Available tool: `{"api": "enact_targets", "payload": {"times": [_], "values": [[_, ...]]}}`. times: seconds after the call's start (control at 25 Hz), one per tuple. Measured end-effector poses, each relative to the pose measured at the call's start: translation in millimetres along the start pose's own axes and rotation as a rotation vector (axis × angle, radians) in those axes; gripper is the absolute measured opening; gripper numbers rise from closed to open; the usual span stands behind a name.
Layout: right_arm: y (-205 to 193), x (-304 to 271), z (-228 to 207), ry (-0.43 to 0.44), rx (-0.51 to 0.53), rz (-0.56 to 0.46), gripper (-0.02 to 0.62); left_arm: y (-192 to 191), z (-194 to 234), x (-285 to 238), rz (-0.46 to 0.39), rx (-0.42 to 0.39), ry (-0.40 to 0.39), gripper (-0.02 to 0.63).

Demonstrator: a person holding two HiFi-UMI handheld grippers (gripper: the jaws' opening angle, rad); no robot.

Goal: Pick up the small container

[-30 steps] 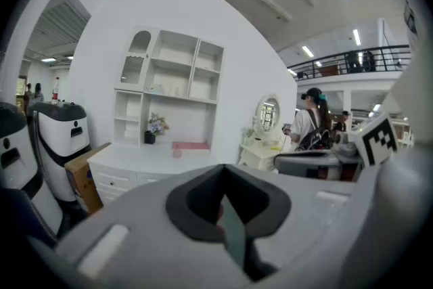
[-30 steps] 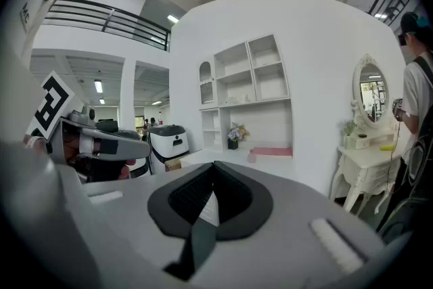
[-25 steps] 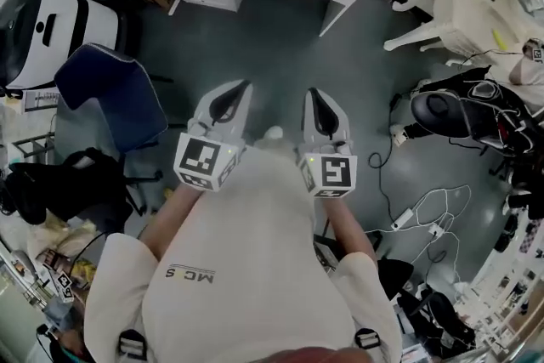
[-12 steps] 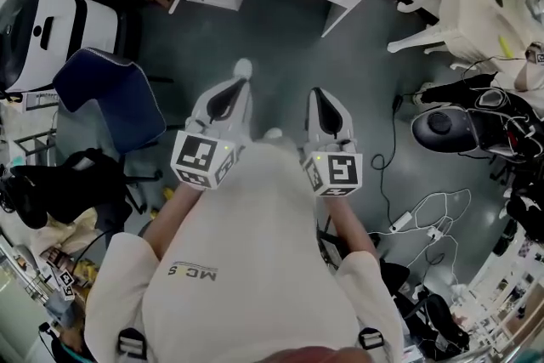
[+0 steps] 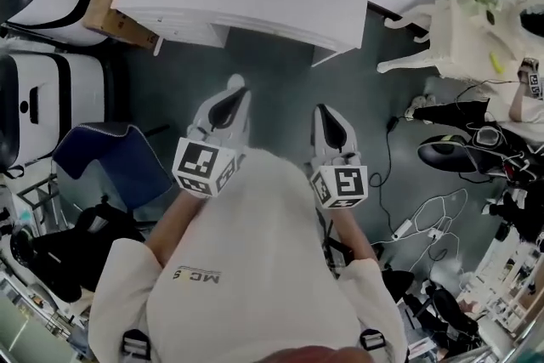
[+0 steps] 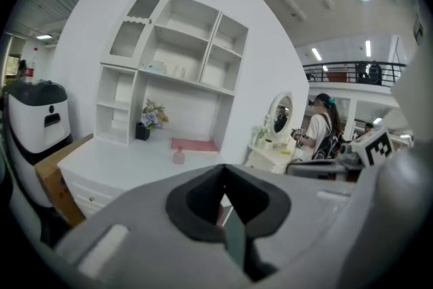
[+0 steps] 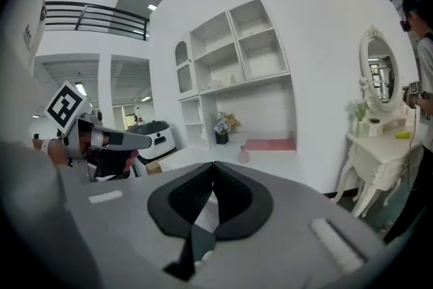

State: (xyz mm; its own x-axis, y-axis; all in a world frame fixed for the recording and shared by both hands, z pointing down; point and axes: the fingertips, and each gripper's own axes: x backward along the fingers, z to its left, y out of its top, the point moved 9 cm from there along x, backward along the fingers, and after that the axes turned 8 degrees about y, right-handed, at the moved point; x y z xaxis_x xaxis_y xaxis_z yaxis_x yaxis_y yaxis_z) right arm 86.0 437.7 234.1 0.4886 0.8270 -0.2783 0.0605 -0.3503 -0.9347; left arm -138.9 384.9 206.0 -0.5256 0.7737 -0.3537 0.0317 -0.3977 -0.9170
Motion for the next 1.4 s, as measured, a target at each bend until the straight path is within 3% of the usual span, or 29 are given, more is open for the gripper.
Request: {"api": "enact_targets", "payload": {"times": [0.2, 0.4, 0.52, 0.8, 1.08, 1.4], "values": [[54.2, -113.0, -22.3, -0.017, 0.01, -0.014, -0.003, 61.0, 85.1, -88.2, 0.055, 0.022, -0.098, -0.002], [82.7, -202.8, -33.6, -0.003, 0.064, -0.011, -0.003, 100.2, 156.7, -155.8, 0.041, 0.023, -0.123, -0.002], [97.8, -235.5, -43.2, -0.017, 0.036, -0.018, -0.003, 116.4, 182.1, -181.1, 0.053, 0.019, -0.119, -0.002], [113.7, -290.6, -86.4, -0.001, 0.071, -0.021, -0.003, 128.9, 201.4, -231.3, 0.06, 0.011, -0.07, -0.002], [114.8, -329.5, -148.7, 0.05, 0.094, -0.047, -0.003, 121.8, 189.6, -280.2, 0.087, 0.005, -0.015, -0.002], [92.2, -376.9, -188.6, 0.101, 0.104, -0.034, 0.029, 99.7, 194.8, -331.7, 0.07, 0.019, 0.054, -0.002]]}}
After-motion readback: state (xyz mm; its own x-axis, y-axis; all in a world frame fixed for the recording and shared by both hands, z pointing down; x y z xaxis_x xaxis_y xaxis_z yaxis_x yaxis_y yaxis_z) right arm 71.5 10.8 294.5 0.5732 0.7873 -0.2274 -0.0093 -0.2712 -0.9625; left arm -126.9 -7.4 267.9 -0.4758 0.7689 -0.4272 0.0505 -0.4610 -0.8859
